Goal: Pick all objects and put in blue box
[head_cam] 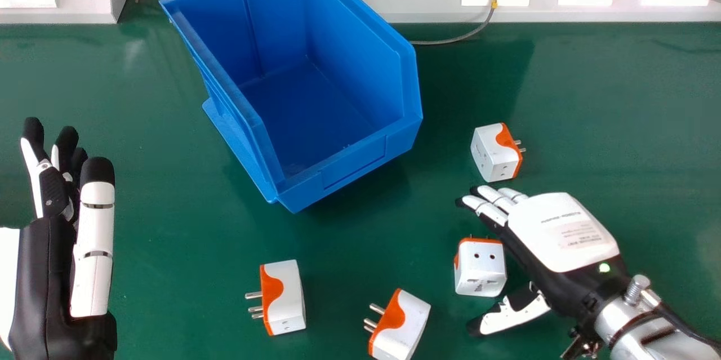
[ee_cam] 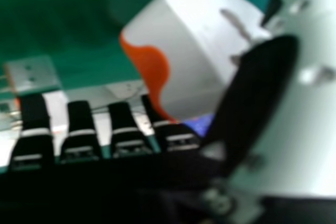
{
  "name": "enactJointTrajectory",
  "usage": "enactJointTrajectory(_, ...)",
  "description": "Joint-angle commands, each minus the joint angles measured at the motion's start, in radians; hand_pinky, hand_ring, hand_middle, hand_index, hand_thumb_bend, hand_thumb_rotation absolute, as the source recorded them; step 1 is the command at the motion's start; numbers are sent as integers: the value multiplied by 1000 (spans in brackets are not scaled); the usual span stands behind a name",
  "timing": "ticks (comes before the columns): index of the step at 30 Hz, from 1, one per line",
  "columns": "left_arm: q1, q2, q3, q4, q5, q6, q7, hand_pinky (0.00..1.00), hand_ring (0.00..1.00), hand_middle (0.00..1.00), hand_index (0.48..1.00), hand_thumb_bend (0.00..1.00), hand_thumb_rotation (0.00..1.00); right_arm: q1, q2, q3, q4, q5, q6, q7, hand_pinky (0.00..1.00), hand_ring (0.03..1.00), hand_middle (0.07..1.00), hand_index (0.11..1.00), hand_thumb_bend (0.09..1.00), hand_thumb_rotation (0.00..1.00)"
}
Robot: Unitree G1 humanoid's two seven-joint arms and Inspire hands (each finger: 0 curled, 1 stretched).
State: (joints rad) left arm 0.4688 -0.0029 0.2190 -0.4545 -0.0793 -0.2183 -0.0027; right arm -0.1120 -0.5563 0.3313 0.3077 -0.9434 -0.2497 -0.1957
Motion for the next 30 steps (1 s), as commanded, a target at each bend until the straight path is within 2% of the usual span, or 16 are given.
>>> enactJointTrajectory(1, -5, 7, 9, -21, -5, -25, -4, 1000, 1000, 1000, 1000, 454, 873, -24, -4, 7, 11, 4, -2, -27, 728, 847, 880, 836, 842, 425)
enactJointTrajectory(2, -8, 8, 10, -17, -9, -30, -5, 1000, 1000, 1000, 1000, 451, 873, -27, -5, 10, 20, 4, -2, -30, 718, 839, 872, 828, 842, 411)
enactJointTrajectory(6, -12, 11, 13, -17, -5, -30, -4, 1000, 1000, 1000, 1000, 455, 873, -39, -5, 23, 54, 7, -5, -46, 708, 831, 863, 819, 832, 400)
enactJointTrajectory(7, -13, 11, 13, -17, -7, -30, -5, 1000, 1000, 1000, 1000, 458, 873, -43, -1, 25, 66, 10, -8, -60, 684, 809, 840, 797, 812, 354)
enactJointTrajectory(9, -12, 12, 16, -21, -10, -23, -6, 1000, 1000, 1000, 1000, 458, 874, -51, 15, 20, 101, 38, -25, -92, 676, 801, 831, 789, 805, 337)
enactJointTrajectory(11, -12, 13, 19, -22, -12, -24, -9, 1000, 1000, 1000, 1000, 462, 875, -65, 29, 13, 147, 82, -60, -115, 613, 734, 769, 734, 775, 241)
enactJointTrajectory(12, -12, 13, 20, -23, -15, -23, -11, 1000, 1000, 1000, 1000, 462, 875, -75, 31, 15, 170, 96, -76, -121, 613, 734, 769, 734, 775, 241)
enactJointTrajectory(14, -12, 13, 23, -23, -18, -24, -14, 1000, 1000, 1000, 1000, 465, 876, -94, 30, 18, 201, 116, -92, -114, 518, 626, 687, 650, 677, 154)
enactJointTrajectory(17, -12, 10, 22, -27, -25, -23, -18, 1000, 1000, 1000, 1000, 467, 876, -123, 29, 20, 249, 138, -118, -116, 474, 590, 664, 621, 639, 123)
enactJointTrajectory(19, -13, 12, 23, -25, -35, -24, -23, 1000, 1000, 1000, 1000, 461, 873, -139, 28, 23, 270, 140, -126, -119, 441, 564, 650, 598, 607, 98)
enactJointTrajectory(25, -7, 15, 27, -26, -28, -32, -24, 1000, 1000, 1000, 1000, 456, 865, -168, 26, 29, 288, 144, -113, -93, 373, 511, 619, 557, 546, 50)
enactJointTrajectory(28, -8, 19, 29, -26, -35, -33, -29, 1000, 1000, 1000, 1000, 461, 858, -180, 27, 32, 297, 139, -117, -106, 348, 491, 605, 537, 524, 32)
enactJointTrajectory(30, -7, 19, 28, -29, -33, -29, -25, 1000, 1000, 1000, 1000, 462, 855, -188, 27, 34, 307, 138, -126, -111, 339, 484, 601, 529, 515, 25)
